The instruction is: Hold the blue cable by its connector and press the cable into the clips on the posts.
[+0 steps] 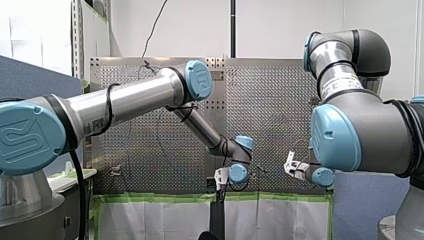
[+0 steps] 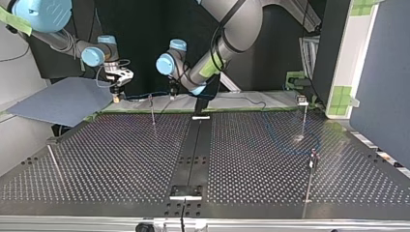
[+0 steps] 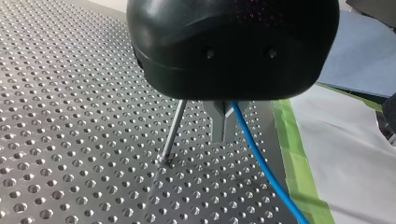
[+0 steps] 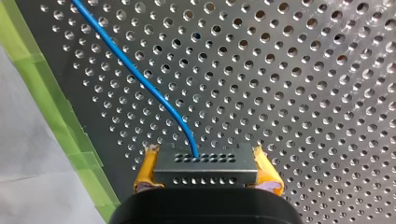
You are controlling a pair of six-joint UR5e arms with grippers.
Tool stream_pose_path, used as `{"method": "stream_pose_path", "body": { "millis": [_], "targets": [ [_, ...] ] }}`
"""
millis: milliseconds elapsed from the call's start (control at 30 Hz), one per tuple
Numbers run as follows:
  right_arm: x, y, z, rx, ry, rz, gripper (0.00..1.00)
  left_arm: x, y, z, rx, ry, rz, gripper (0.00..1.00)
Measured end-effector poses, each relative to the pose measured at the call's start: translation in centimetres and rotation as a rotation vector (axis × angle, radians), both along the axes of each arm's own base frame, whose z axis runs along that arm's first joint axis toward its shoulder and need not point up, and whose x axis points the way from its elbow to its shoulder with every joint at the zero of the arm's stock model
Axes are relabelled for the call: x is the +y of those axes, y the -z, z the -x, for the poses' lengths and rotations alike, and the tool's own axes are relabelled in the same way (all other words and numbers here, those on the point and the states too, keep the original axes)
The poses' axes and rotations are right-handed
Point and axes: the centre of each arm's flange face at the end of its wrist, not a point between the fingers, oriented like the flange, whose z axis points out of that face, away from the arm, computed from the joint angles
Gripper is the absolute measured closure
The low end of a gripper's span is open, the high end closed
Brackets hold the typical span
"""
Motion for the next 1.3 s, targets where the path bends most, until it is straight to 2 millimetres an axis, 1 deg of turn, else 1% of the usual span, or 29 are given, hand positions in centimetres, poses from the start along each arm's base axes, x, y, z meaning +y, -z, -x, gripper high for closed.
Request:
{"method": "stream_pose_path", "body": {
  "millis": [467,733,1033,1133,1300],
  "targets": [
    [-1.1,-0.4,0.7,-0.018,0.016,0.01,1.0,0.1,-0.2,-0.3,0.002,-0.001,-0.002,1.0],
    [-1.4,-0.6,0.7,-0.027,0.018,0.014,1.0,0.1,-0.3,-0.5,0.0,0.0,0.001,1.0],
    [-1.6,-0.7,0.7,-0.028,0.018,0.018,1.0,-0.4,-1.3,-1.9,-0.02,0.013,0.027,1.0],
    [-1.7,-0.8,0.7,-0.028,0.019,0.019,1.0,-0.3,-1.0,-2.4,-0.016,0.013,0.025,1.0],
    [-1.7,-0.8,0.8,-0.028,0.02,0.02,1.0,0.0,0.5,-3.1,0.006,0.015,-0.005,1.0]
  ]
}}
